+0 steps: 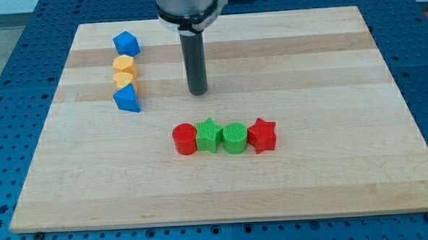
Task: Move the arm to the top of the red star
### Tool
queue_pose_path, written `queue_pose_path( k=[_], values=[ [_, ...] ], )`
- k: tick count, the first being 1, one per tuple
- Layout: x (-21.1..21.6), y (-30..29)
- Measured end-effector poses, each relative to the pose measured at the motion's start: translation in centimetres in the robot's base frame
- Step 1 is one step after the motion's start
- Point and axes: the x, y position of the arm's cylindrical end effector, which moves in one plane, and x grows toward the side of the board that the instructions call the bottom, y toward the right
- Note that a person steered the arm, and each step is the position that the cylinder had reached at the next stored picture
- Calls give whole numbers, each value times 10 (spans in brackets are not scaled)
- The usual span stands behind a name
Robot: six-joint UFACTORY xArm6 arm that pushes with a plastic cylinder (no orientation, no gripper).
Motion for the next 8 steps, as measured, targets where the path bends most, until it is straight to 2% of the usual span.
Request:
queue_pose_path(
  k=[2, 3, 5, 6, 8],
  values=[
    [-133, -105],
    [-163, -118],
    [-165, -120],
    [-145, -152],
    [-131, -153]
  ],
)
